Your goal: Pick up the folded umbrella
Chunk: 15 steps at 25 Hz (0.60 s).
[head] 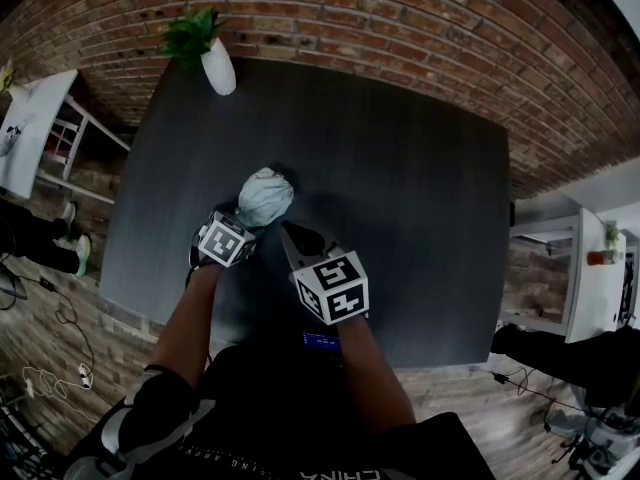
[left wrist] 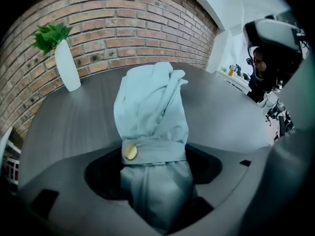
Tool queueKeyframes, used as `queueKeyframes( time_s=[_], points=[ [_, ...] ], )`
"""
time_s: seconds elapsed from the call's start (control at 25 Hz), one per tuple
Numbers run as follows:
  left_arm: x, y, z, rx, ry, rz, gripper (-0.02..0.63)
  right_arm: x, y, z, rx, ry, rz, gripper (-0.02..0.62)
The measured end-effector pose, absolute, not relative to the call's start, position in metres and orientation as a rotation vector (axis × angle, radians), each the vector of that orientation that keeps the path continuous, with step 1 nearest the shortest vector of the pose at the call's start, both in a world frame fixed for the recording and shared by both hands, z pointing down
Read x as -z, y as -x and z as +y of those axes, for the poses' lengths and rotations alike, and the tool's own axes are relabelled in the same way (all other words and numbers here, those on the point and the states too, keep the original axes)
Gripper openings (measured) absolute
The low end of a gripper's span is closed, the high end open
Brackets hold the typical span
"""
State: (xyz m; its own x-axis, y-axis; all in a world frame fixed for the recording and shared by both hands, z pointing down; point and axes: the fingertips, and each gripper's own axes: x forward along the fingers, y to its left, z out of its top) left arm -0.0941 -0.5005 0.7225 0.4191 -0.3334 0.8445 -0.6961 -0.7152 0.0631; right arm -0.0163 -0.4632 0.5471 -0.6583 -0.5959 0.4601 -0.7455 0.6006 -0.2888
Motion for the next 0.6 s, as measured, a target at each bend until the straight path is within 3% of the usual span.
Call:
queueKeyframes(
  time_s=[0.6],
  points=[
    [-0.707, 0.094, -0.499, -1.039, -2.256, -0.848, 0.298, -0.54, -0.009, -0.467, -0.746, -1.206, -2.501, 0.008]
  ],
)
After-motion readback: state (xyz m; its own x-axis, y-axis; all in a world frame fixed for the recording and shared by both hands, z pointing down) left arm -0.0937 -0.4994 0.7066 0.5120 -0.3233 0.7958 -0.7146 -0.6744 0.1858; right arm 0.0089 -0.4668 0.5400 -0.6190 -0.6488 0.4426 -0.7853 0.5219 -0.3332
